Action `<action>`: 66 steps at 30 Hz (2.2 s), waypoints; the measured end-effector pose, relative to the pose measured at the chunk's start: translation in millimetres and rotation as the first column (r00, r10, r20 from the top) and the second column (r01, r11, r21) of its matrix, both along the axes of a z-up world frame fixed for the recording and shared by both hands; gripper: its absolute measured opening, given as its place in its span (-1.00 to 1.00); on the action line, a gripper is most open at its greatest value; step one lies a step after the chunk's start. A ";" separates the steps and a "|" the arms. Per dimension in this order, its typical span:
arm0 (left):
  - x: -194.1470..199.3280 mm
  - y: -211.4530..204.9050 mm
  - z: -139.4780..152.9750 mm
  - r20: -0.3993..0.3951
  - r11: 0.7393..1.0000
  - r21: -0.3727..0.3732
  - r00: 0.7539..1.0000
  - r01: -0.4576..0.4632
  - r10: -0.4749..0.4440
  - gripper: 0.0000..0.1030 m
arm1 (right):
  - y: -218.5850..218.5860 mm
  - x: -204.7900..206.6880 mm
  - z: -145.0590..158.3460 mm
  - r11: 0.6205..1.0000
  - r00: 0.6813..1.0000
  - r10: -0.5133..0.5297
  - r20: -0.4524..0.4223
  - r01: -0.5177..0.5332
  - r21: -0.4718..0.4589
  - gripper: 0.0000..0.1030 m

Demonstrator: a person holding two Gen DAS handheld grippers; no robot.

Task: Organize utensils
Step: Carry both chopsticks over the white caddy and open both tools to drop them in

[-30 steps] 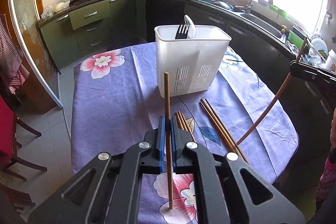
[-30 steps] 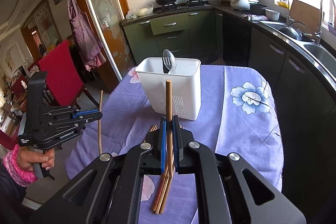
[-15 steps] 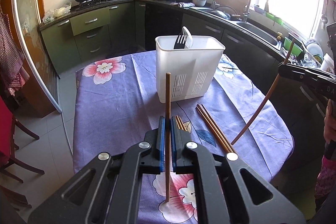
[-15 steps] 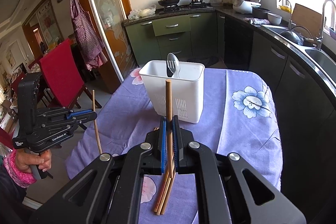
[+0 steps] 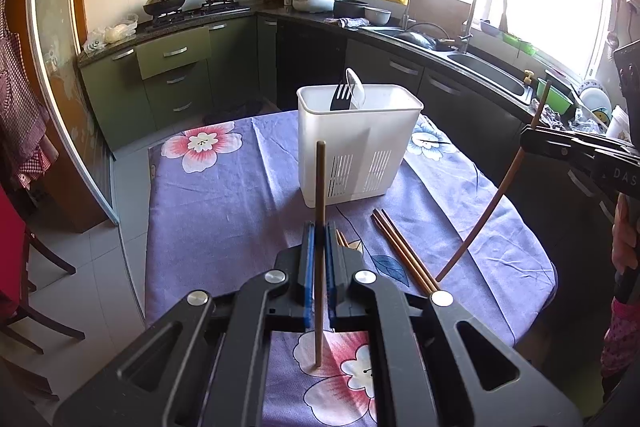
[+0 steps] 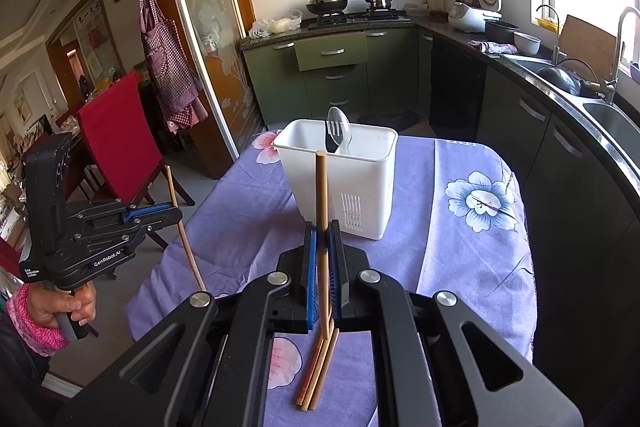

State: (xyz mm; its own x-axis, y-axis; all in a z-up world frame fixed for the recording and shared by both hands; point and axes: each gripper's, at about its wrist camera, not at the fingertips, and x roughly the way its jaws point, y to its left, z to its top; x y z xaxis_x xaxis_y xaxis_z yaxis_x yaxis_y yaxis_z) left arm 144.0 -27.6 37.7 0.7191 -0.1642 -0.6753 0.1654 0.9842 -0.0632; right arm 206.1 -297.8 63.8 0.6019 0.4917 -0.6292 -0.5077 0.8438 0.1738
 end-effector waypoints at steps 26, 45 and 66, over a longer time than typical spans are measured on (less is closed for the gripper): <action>11.4 -7.4 82.4 0.124 0.997 -0.042 0.991 0.065 -0.060 -0.90 | 0.5 30.5 74.2 0.998 0.995 0.000 0.096 -0.006 0.060 -0.87; 136.8 -29.3 133.3 0.253 0.998 -0.048 0.967 0.036 -0.023 -0.90 | 17.1 169.9 98.4 0.993 0.991 -0.096 0.095 0.088 0.080 -0.87; 114.7 -27.8 90.0 0.128 1.000 0.000 0.992 0.025 -0.024 0.05 | 3.4 111.1 60.3 0.996 0.995 -0.038 0.091 0.031 0.082 -0.74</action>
State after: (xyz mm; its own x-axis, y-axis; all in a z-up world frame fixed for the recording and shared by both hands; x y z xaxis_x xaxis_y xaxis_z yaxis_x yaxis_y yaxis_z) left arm 258.8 -55.4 127.8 0.7952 -0.1838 -0.5779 0.1962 0.9797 -0.0416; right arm 317.2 -294.4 124.1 0.6730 0.5163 -0.5297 -0.4955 0.8464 0.1954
